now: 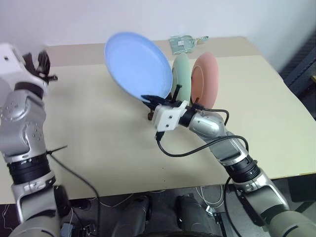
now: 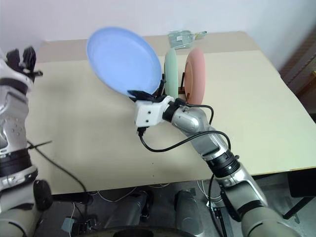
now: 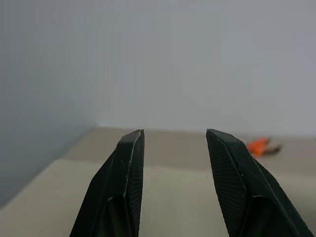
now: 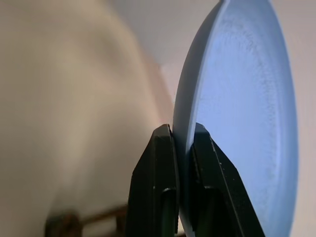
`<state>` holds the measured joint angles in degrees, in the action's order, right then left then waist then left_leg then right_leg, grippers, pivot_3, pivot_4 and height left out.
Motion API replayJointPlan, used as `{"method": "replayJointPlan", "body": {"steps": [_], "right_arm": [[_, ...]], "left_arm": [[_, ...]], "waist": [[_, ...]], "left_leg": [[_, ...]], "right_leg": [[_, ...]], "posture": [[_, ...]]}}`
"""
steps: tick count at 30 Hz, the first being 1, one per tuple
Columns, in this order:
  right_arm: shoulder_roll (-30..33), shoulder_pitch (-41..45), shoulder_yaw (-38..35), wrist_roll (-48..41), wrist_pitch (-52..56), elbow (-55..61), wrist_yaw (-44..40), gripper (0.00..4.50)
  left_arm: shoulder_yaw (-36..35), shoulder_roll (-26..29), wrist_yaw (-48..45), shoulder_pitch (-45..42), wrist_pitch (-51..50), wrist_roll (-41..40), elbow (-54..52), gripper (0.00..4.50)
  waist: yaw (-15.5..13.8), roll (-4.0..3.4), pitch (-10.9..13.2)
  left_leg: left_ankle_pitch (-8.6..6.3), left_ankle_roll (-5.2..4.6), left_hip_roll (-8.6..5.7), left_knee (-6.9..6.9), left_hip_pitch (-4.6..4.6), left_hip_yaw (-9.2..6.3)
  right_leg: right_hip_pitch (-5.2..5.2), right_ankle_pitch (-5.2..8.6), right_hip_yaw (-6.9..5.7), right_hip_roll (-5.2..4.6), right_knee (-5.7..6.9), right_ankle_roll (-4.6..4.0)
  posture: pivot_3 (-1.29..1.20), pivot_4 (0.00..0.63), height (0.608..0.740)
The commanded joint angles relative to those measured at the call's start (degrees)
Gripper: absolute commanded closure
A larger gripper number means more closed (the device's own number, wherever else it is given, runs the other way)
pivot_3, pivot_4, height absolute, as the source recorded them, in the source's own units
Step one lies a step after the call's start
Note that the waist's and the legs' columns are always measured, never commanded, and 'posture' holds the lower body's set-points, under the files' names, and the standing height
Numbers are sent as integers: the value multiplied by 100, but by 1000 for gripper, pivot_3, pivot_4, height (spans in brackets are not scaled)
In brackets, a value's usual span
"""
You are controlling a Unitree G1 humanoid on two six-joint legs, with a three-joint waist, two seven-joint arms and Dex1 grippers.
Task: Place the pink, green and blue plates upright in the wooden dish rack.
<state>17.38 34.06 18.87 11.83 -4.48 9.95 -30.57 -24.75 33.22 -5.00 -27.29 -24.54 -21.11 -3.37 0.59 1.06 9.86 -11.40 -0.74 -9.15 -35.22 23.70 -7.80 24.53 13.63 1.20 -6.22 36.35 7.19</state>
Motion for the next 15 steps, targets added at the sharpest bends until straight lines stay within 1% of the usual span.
{"method": "replayJointPlan", "body": {"steps": [1, 3, 4, 5, 8, 12, 15], "right_arm": [[-463, -32, -700, -1632, 1108, 940, -134, 4500], [-723, -17, -980, -2391, 1881, 1266, -77, 4500], [-823, 7, -1096, -2692, 2214, 1390, -15, 4500], [-967, 34, -1237, -3143, 2644, 1548, 94, 4500], [-1347, 72, -1591, -4082, 3585, 1767, 537, 4500], [-1763, 102, -1845, -4693, 4384, 1769, 1257, 4500], [-1854, 146, -1866, -4789, 4590, 1749, 1535, 4500]], "left_arm": [[719, 42, -686, 747, 650, 499, -359, 2513], [1164, -37, -943, 1167, 958, 746, -608, 2513], [1350, -68, -1031, 1318, 1101, 877, -697, 2513], [1498, -202, -1099, 1468, 1192, 887, -782, 2513], [1854, -460, -1284, 1776, 1427, 987, -953, 2513], [2180, -578, -1549, 2008, 1655, 1121, -1095, 2513], [2193, -636, -1650, 2064, 1642, 1093, -1133, 2513]], "waist": [[-8, -1, -1], [-30, 0, -1], [-32, 0, -1], [-37, -1, 0], [-11, -4, -1], [28, -17, -3], [21, -24, 1]], "left_leg": [[-1, 0, 0, 0, 0, -1], [-10, -5, 0, -3, 0, -3], [-29, -27, 0, -4, 0, -10], [-30, -27, 1, -4, 0, -11], [-30, -26, 8, -1, -1, -12], [-28, -22, 15, 16, -2, -8], [-26, -20, 20, 19, -2, -7]], "right_leg": [[-2, 0, 0, 0, -2, 0], [-5, -2, 0, -1, -2, -3], [1, -5, -4, 1, -9, -10], [1, -7, -4, 2, -10, -13], [3, -10, -5, 8, -8, -20], [8, -10, 1, 6, -2, -21], [14, -10, 1, 8, 0, -23]], "posture": [[0, 150, 719], [0, 150, 719], [0, 150, 719], [0, 150, 719], [0, 150, 719], [0, 150, 719], [0, 150, 719]]}}
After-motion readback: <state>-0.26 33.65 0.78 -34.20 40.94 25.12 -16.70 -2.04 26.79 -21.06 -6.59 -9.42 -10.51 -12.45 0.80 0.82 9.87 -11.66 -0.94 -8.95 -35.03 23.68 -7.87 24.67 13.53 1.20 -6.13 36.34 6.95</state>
